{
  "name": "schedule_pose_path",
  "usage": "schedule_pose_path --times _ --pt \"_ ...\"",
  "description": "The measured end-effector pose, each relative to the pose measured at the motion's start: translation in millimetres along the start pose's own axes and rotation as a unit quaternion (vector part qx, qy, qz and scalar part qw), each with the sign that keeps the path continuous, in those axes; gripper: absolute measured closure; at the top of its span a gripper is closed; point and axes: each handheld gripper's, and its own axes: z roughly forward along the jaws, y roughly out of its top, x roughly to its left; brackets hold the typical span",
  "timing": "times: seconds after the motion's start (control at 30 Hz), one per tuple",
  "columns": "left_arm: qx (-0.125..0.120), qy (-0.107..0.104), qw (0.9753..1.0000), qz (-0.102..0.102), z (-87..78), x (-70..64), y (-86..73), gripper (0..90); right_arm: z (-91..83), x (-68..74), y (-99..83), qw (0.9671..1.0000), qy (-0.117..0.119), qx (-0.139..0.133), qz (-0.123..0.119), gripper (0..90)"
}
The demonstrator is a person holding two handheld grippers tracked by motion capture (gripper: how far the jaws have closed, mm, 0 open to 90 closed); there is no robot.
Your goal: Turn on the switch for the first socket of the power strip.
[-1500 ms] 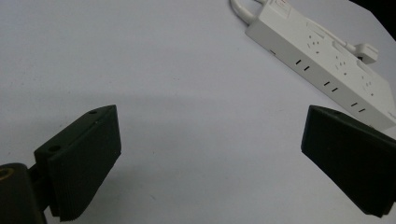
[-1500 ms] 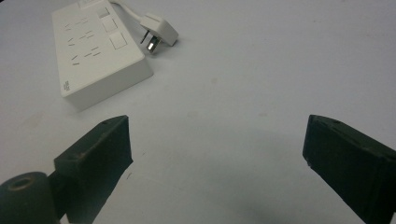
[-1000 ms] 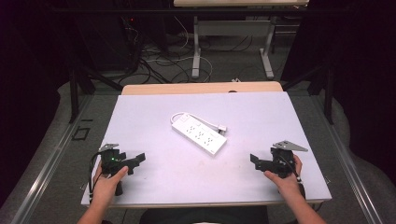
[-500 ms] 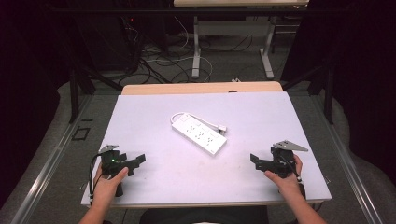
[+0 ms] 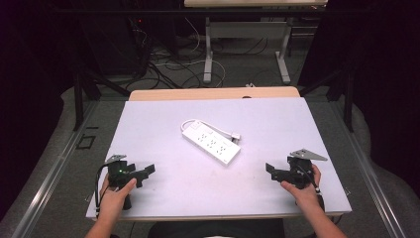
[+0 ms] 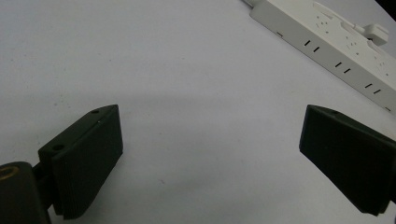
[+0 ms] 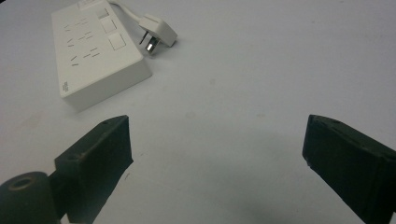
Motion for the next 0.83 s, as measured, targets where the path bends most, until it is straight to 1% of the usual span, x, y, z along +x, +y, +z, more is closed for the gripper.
schedule_pose_path --times 0.1,0.3,0.4,0.43,0.5,0.53,0.7,0.73,0.77,0.83 --pt "0.001 -0.003 1.0 -0.004 -0.2 0.4 0.2 6.0 0.2 0.5 -0.1 1.0 0.0 0.001 0.003 7.4" --pt "-0.002 -0.001 1.0 -0.004 0.8 0.4 -0.2 6.3 1.0 0.1 -0.3 1.0 0.001 0.001 -0.001 7.5" --pt "0.0 -0.001 1.0 -0.003 0.4 0.3 0.2 6.4 1.2 0.1 -0.3 1.0 0.001 0.001 -0.002 7.5" --pt "-0.004 -0.001 1.0 -0.005 1.2 0.2 -0.1 6.4 1.2 0.2 -0.2 1.0 0.001 0.0 -0.002 7.5" --pt "0.0 0.0 1.0 -0.004 0.9 0.2 0.2 6.5 1.0 0.0 -0.2 1.0 0.001 0.0 -0.002 7.5" --pt "0.0 0.0 1.0 -0.004 0.9 0.2 0.2 6.5 0.7 0.7 -0.2 1.0 0.001 0.002 0.003 7.5" --pt "0.001 -0.002 1.0 -0.006 1.4 -0.2 0.4 6.6 0.3 0.3 -0.5 1.0 0.0 0.002 0.005 7.5" --pt "0.0 -0.002 1.0 -0.006 1.6 -0.2 0.5 6.6 0.8 0.8 -0.6 1.0 -0.004 -0.002 0.007 7.5" --pt "0.0 -0.002 1.0 -0.006 1.6 -0.2 0.6 6.6 0.5 0.0 -0.5 1.0 -0.004 -0.002 0.002 7.6" --pt "-0.001 -0.002 1.0 -0.005 1.9 -0.3 0.8 6.6 0.0 -0.3 -0.5 1.0 -0.004 -0.002 0.001 7.6"
